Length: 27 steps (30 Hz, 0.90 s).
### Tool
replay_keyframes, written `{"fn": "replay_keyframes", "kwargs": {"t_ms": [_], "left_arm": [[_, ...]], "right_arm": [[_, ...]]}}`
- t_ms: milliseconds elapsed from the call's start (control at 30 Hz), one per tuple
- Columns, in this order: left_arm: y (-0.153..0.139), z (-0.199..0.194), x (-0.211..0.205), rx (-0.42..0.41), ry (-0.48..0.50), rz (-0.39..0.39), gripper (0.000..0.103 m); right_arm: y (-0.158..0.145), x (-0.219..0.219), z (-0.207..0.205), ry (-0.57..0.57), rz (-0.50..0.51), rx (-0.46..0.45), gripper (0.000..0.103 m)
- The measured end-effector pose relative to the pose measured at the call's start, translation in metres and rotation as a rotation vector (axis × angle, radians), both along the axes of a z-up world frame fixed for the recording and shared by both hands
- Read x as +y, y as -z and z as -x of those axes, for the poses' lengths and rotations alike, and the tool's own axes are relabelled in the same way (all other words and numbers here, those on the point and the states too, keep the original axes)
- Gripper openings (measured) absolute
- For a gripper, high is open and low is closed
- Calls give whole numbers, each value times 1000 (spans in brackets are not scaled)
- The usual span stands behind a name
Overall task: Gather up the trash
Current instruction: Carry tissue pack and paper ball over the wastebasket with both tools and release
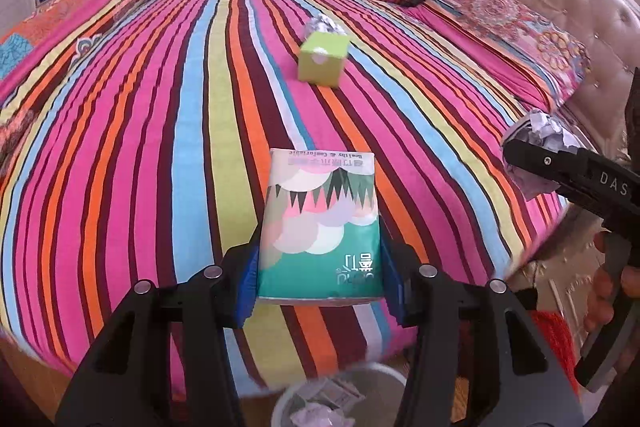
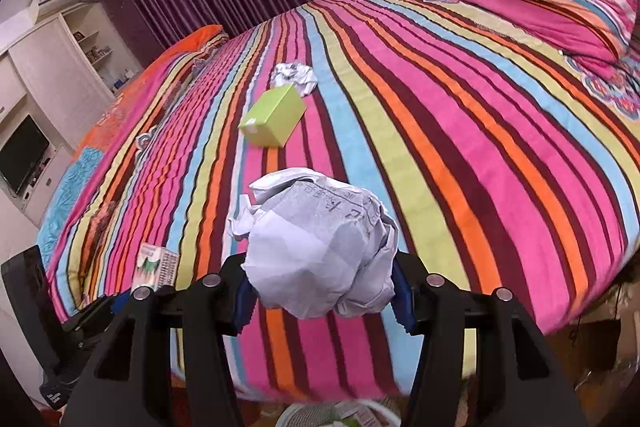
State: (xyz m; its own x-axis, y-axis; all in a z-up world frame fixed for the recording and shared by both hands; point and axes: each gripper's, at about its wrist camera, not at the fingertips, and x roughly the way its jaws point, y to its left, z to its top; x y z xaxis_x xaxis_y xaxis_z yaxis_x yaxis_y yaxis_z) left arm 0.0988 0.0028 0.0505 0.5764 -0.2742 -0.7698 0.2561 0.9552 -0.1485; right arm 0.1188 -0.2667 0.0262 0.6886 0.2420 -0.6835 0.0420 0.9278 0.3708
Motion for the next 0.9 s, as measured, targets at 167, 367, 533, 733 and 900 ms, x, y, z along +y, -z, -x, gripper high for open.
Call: {"fn": "replay_keyframes", "kwargs": {"t_ms": [167,367,533,733,900], "left_arm": [[12,43,6,31,25,-7,50],[47,88,15,147,25,-13,50],[83,107,14,277,1,-10,50],[123,117,8,410,11,-63,50],[146,114,11,506,-11,-82,50]], "right_arm": [[9,4,36,-32,-16,28,52],[28,17,72,-64,-20,98,52],[60,30,95,-102,-22,218,52],[106,37,106,-106,-48,389,52],[131,38,110,-99,-74,501,52]]}}
